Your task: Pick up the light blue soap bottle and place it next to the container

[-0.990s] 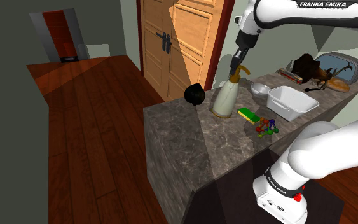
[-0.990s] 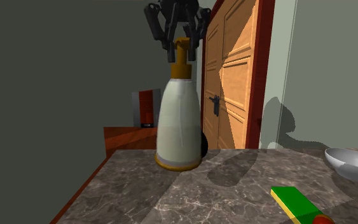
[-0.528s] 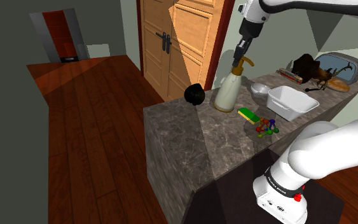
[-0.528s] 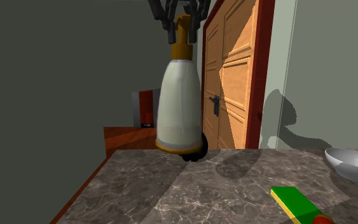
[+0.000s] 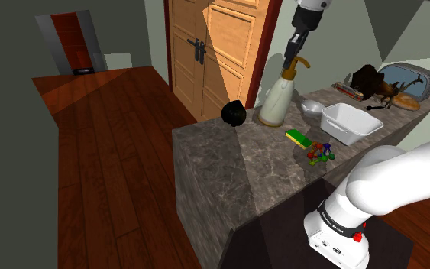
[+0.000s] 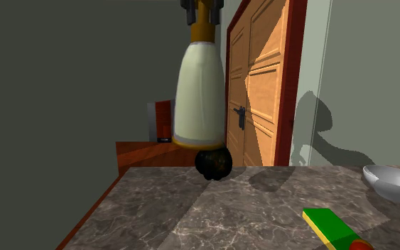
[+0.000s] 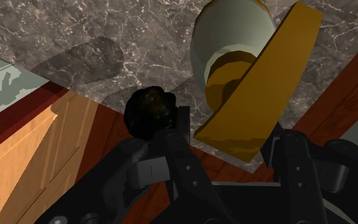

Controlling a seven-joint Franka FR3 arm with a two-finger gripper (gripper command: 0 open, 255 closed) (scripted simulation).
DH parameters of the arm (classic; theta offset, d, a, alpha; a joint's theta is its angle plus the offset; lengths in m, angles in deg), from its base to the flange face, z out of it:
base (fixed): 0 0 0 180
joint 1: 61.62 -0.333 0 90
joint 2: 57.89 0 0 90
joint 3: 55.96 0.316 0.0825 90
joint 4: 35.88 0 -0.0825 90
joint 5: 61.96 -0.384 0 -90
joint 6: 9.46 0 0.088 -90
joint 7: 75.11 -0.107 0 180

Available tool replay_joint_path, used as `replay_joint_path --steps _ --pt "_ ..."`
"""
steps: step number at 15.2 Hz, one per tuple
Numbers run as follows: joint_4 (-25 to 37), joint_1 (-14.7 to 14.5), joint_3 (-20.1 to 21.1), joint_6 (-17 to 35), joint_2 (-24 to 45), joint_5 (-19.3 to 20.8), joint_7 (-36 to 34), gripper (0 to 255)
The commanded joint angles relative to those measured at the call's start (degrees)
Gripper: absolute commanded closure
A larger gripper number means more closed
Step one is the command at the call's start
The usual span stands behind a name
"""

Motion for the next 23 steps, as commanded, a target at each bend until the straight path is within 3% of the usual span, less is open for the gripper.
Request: replay_joint_path --steps 1,18,23 --pt "2.3 0.0 0.0 -1.7 0.6 0.0 0.2 255" --pt "22.0 -0.1 0.2 -14.6 7.3 -0.4 1.4 255" --pt "18.8 1.6 -4.4 -15.1 2.9 1.5 7.8 255"
